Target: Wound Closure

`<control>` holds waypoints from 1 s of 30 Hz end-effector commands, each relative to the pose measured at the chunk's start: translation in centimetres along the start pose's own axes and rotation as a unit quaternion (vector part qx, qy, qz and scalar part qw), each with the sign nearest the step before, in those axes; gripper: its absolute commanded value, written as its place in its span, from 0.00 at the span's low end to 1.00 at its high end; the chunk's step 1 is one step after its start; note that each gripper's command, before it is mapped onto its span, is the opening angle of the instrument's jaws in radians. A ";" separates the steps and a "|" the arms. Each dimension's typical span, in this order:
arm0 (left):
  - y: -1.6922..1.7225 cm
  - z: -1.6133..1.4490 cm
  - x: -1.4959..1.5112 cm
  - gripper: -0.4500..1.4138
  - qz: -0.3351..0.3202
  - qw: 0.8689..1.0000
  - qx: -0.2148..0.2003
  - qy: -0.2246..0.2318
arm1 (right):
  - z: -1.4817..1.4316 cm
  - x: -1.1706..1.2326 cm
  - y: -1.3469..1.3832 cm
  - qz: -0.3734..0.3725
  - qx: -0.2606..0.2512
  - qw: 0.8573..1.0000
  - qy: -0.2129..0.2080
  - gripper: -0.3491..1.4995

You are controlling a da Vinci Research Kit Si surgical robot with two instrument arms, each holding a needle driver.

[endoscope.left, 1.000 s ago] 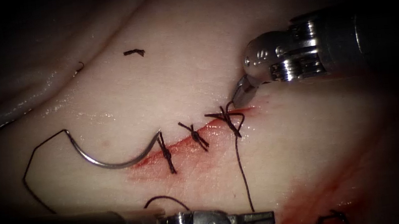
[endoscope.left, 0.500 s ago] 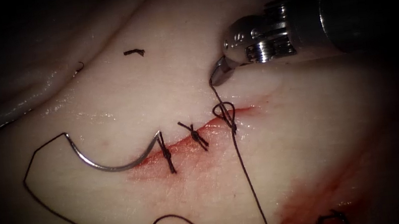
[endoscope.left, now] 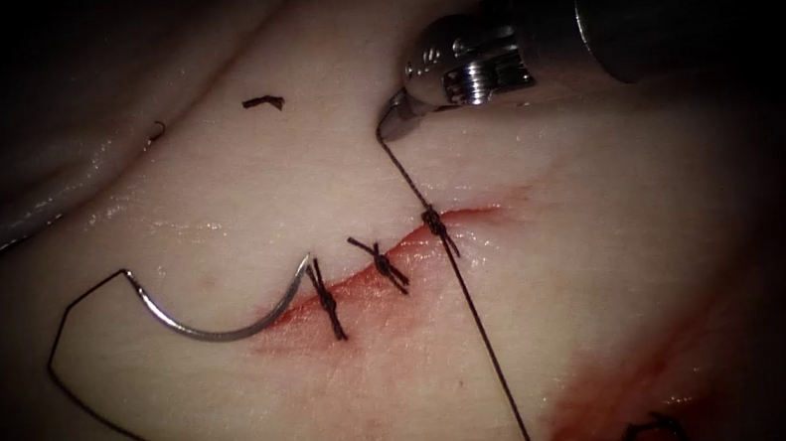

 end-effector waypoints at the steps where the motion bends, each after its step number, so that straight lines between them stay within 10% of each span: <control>1: 0.08 0.09 -0.05 0.00 0.001 1.000 -0.003 0.002 | 0.07 0.03 0.01 -0.002 0.001 1.000 0.001 0.00; 21: 0.59 0.60 -0.23 0.00 -0.012 0.999 -0.049 0.010 | 0.10 0.01 0.07 0.000 -0.018 1.000 -0.011 0.00; 30: 0.34 0.26 0.09 0.00 -0.018 0.999 -0.029 0.009 | 0.15 0.03 -0.08 -0.017 -0.008 0.999 0.030 0.00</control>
